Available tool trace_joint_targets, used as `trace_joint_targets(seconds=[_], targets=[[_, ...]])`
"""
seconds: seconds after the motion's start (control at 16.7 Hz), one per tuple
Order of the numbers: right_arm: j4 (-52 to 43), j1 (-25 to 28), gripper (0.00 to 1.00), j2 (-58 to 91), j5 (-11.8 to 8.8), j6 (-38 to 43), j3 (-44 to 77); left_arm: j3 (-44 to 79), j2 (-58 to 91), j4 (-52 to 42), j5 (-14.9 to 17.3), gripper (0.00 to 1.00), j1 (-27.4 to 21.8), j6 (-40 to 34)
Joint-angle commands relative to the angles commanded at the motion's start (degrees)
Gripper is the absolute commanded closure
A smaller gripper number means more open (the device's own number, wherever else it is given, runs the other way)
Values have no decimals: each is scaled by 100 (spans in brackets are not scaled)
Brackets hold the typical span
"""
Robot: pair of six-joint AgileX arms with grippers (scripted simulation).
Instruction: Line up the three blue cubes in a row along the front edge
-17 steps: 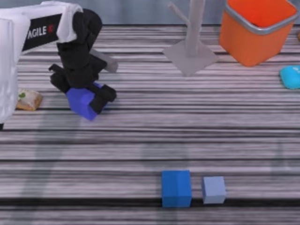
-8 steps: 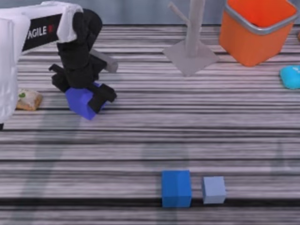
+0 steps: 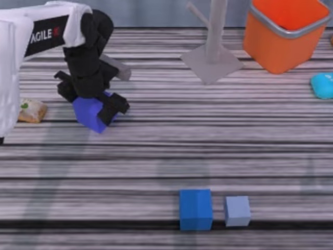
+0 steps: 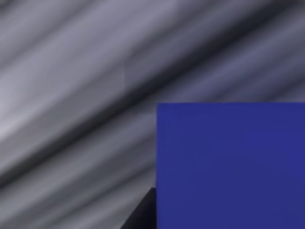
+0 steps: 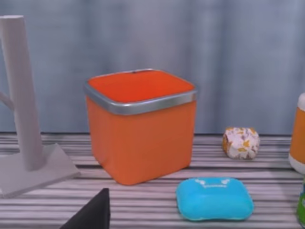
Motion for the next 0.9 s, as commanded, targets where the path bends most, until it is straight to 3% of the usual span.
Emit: trace_joint_targets(seconds=[0.42, 0.9], targets=[[0, 0, 0, 0, 0, 0, 0, 876, -319, -1226, -5, 100, 101, -11], [0, 0, 0, 0, 0, 0, 0, 748, -478, -1233, -11, 100, -28, -203]])
